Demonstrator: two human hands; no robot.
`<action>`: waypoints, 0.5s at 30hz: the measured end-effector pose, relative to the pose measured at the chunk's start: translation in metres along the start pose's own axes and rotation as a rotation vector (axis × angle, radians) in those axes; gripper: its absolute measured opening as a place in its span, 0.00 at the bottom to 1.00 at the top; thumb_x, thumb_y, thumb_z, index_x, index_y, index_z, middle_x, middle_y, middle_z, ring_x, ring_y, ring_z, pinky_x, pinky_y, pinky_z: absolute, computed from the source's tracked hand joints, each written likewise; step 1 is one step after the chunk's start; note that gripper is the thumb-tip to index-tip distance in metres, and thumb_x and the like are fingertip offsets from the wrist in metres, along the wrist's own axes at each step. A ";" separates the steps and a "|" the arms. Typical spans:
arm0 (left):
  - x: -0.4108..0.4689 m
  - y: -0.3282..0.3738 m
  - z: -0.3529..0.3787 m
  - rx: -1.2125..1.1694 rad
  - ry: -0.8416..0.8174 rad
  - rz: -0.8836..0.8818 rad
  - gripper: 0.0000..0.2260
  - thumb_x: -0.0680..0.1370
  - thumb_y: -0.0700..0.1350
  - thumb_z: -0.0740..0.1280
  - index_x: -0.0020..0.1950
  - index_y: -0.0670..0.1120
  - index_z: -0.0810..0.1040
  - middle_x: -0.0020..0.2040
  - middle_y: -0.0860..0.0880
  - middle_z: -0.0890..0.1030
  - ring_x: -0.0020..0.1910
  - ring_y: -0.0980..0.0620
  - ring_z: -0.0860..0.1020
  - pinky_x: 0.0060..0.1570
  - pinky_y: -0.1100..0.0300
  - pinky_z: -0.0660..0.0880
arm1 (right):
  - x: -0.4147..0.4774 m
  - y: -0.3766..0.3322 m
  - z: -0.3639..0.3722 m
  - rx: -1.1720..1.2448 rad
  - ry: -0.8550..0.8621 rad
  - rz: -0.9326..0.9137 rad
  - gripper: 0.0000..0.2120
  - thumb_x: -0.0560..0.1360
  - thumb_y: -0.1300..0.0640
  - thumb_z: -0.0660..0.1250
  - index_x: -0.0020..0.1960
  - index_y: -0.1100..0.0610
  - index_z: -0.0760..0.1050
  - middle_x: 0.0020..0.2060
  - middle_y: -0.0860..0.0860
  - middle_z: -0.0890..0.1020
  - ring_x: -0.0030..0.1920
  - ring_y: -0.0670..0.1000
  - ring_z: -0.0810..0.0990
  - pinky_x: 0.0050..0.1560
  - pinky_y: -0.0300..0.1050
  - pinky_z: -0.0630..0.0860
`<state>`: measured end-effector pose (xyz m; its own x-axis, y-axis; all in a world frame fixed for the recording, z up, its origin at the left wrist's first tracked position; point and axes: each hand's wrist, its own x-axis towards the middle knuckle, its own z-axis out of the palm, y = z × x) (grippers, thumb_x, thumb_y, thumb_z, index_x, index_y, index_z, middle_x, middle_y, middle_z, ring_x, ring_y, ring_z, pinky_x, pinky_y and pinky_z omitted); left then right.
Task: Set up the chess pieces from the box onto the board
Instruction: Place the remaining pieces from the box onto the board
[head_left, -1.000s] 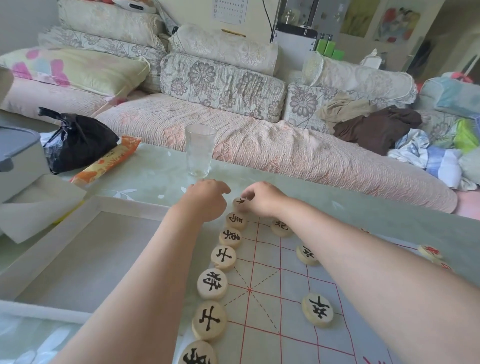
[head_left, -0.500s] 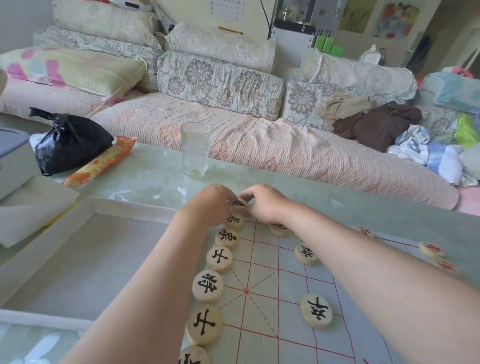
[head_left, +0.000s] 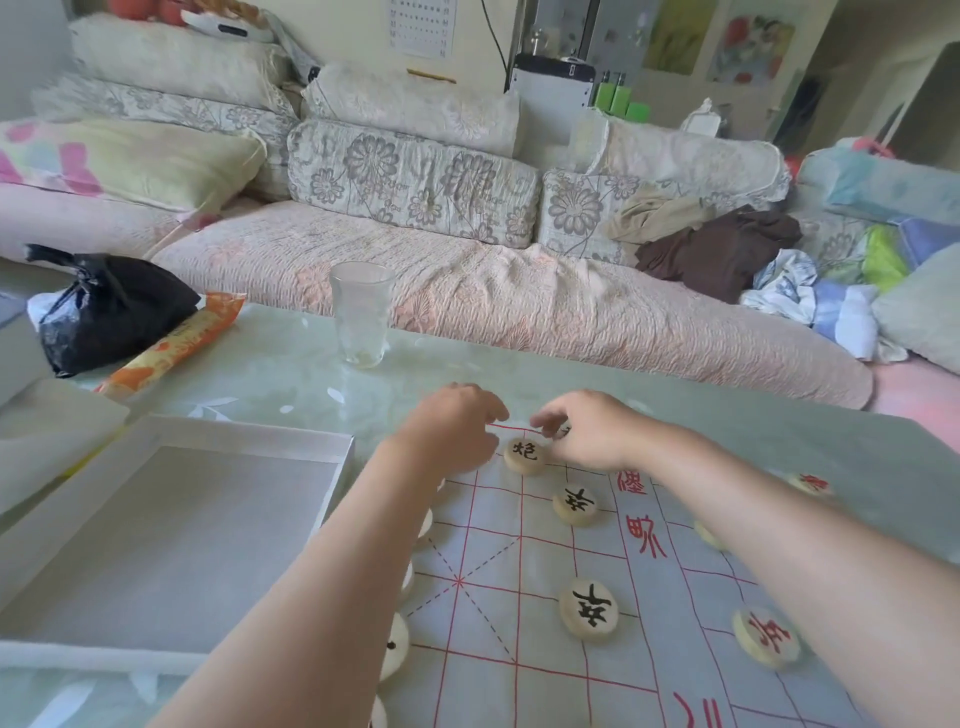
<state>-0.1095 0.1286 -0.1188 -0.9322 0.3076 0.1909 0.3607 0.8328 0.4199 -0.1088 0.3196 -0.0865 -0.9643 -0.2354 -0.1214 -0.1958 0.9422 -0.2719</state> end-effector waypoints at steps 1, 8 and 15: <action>-0.001 0.005 0.004 0.034 -0.026 0.017 0.17 0.74 0.46 0.68 0.63 0.53 0.77 0.60 0.52 0.78 0.62 0.50 0.72 0.63 0.56 0.68 | -0.004 0.002 0.004 -0.012 0.003 -0.012 0.18 0.74 0.49 0.71 0.63 0.47 0.79 0.56 0.44 0.81 0.57 0.46 0.79 0.53 0.37 0.71; -0.005 0.024 0.017 0.203 -0.063 0.028 0.22 0.70 0.58 0.71 0.63 0.55 0.77 0.57 0.49 0.77 0.60 0.48 0.69 0.56 0.54 0.66 | -0.012 -0.005 0.014 -0.143 0.044 -0.068 0.17 0.71 0.40 0.62 0.55 0.45 0.80 0.50 0.48 0.77 0.53 0.53 0.77 0.53 0.48 0.75; 0.001 0.016 0.022 0.134 -0.060 0.001 0.22 0.73 0.55 0.71 0.65 0.56 0.75 0.61 0.54 0.79 0.62 0.49 0.72 0.59 0.55 0.62 | -0.014 -0.004 0.015 -0.060 0.044 -0.048 0.22 0.73 0.49 0.66 0.67 0.44 0.74 0.57 0.44 0.78 0.59 0.50 0.76 0.58 0.44 0.72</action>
<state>-0.1053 0.1525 -0.1317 -0.9335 0.3318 0.1358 0.3579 0.8855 0.2964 -0.0914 0.3155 -0.0982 -0.9603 -0.2708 -0.0671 -0.2507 0.9432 -0.2181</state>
